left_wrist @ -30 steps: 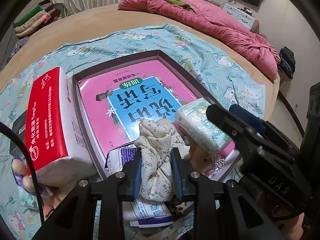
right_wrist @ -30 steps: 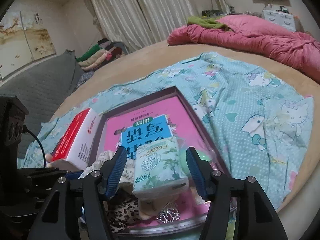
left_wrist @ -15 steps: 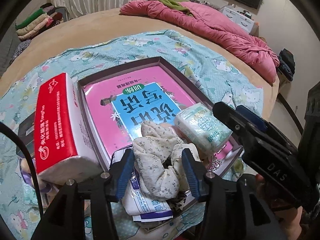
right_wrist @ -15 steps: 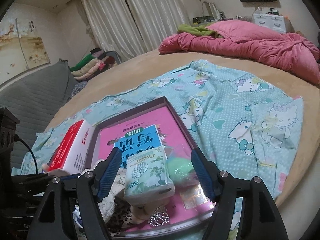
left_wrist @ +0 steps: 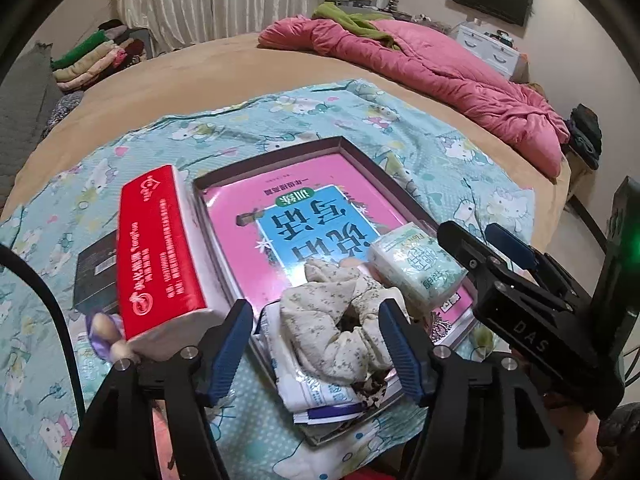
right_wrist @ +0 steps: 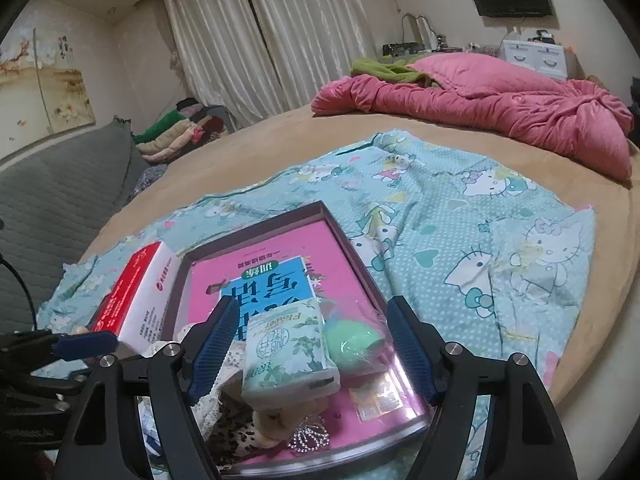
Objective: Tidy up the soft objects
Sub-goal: 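Withdraw both open grippers from the tray toward the remaining pile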
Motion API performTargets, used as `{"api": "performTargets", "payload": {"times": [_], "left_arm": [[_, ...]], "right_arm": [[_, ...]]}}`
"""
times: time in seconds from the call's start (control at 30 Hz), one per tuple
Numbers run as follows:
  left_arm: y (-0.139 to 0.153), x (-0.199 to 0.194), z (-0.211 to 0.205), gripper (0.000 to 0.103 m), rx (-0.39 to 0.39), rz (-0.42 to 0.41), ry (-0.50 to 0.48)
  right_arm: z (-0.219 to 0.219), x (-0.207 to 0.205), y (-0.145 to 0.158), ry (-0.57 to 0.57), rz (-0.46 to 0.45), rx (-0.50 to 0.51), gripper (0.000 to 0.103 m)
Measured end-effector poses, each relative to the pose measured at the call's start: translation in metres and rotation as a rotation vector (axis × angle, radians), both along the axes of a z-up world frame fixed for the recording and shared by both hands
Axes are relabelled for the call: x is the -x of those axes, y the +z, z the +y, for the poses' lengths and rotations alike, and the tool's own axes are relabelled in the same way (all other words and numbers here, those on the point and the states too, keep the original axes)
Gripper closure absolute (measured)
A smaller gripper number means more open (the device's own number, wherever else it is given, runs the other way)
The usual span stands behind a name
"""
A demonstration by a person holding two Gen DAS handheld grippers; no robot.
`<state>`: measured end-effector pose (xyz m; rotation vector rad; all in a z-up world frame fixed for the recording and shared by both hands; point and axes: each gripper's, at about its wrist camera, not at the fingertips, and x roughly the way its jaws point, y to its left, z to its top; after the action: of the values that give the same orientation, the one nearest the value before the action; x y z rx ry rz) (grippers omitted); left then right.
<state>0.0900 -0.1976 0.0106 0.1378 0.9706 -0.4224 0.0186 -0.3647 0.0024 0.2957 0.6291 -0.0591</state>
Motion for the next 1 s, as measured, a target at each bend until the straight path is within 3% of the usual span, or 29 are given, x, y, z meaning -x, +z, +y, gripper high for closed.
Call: {"api": "performTargets", "payload": {"times": [0.57,1.0], "left_arm": [[0.027,0.014,0.030,0.033,0.002,-0.071,0.054],[0.042,0.020,0.073,0.030,0.002,-0.113,0.123]], "right_arm": [[0.020,0.018,0.034,0.010,-0.052,0.023,0.025],[0.074,0.034,0.071,0.102,-0.105,0.097,0.024]]}}
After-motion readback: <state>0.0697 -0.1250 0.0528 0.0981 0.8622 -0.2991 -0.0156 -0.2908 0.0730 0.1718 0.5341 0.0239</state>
